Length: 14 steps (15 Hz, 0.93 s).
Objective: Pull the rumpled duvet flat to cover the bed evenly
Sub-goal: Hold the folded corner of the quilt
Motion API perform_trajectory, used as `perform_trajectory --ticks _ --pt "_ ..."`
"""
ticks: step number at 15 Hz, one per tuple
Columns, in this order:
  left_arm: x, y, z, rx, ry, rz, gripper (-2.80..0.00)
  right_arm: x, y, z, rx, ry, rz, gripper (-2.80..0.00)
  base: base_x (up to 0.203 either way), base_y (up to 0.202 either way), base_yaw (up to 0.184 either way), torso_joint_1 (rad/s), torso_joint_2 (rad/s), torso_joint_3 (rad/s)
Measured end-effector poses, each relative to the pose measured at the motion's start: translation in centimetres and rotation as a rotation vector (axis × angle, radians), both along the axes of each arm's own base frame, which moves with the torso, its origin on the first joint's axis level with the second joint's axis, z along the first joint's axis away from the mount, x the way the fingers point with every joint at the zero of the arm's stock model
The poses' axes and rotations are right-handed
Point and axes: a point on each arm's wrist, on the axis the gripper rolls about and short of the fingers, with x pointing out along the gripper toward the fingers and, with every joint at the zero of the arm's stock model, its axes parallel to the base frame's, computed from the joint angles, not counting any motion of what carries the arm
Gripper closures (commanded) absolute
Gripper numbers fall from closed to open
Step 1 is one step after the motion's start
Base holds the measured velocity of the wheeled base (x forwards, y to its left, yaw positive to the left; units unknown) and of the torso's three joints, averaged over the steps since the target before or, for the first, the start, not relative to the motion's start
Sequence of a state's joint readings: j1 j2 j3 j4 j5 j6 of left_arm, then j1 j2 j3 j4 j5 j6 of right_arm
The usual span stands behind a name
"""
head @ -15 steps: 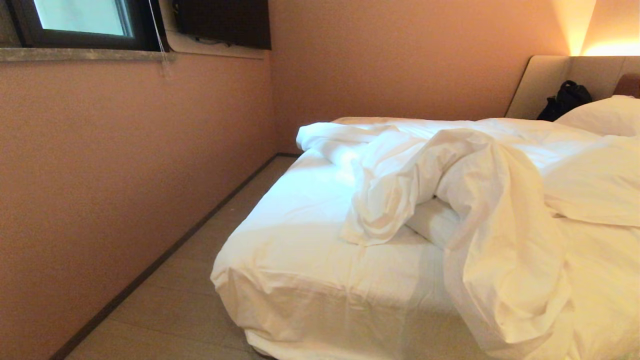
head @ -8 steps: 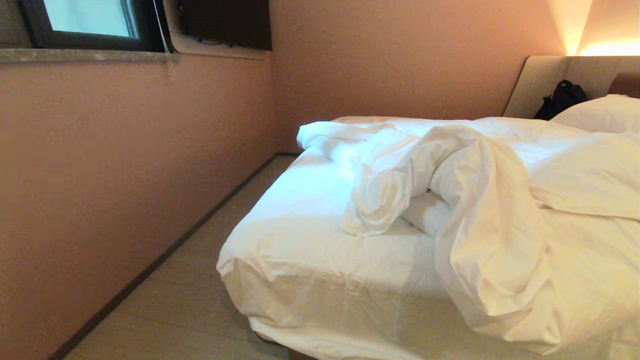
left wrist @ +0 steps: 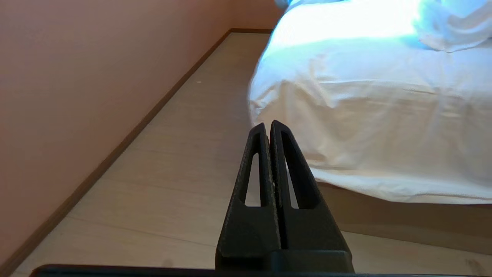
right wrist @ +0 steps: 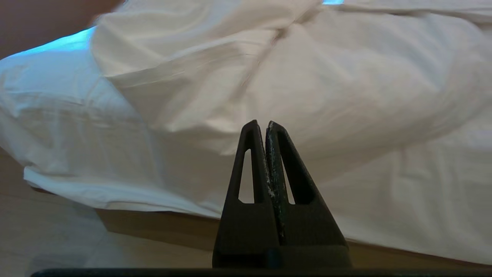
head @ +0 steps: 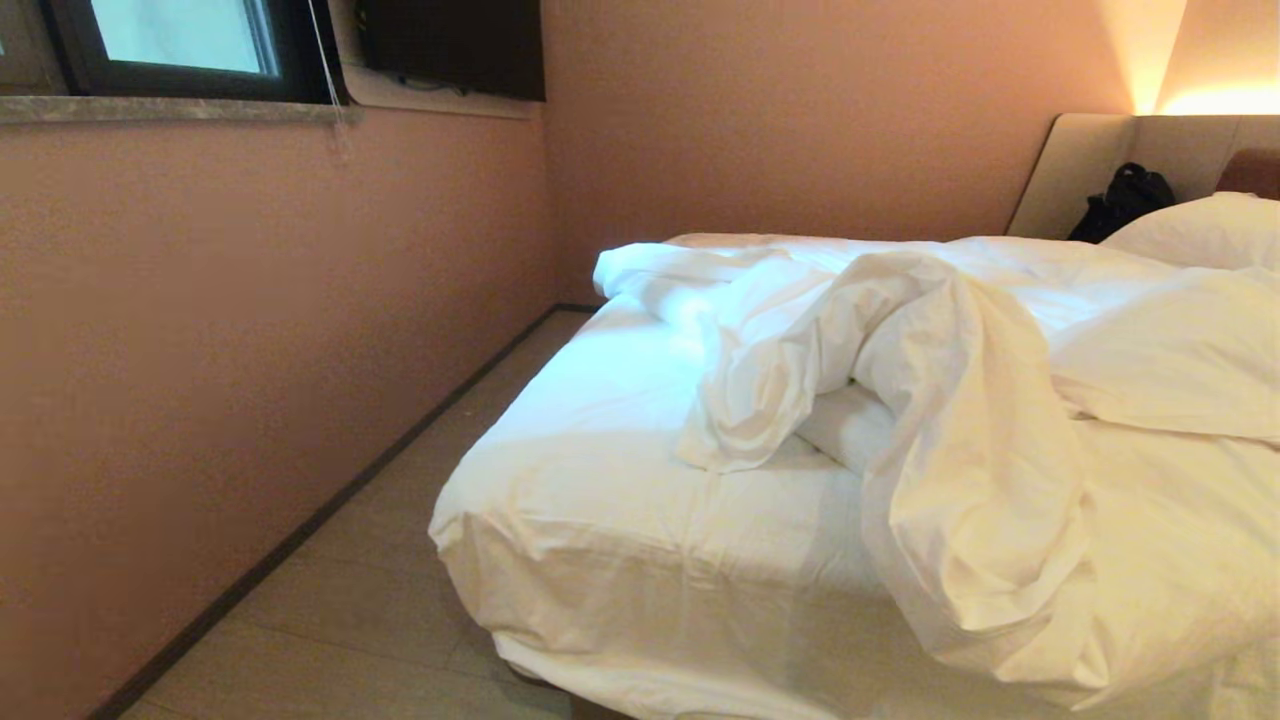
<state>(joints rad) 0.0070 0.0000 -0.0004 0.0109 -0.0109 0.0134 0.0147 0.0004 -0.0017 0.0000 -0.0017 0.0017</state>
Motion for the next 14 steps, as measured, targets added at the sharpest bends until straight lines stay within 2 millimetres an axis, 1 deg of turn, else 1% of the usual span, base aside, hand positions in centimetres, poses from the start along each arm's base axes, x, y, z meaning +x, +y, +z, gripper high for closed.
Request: perform_trajectory --ticks 14 --pt "0.00 0.00 -0.02 -0.001 0.002 0.001 0.00 0.00 0.00 0.00 0.000 0.000 0.001 0.00 0.000 -0.195 0.000 0.003 0.00 0.002"
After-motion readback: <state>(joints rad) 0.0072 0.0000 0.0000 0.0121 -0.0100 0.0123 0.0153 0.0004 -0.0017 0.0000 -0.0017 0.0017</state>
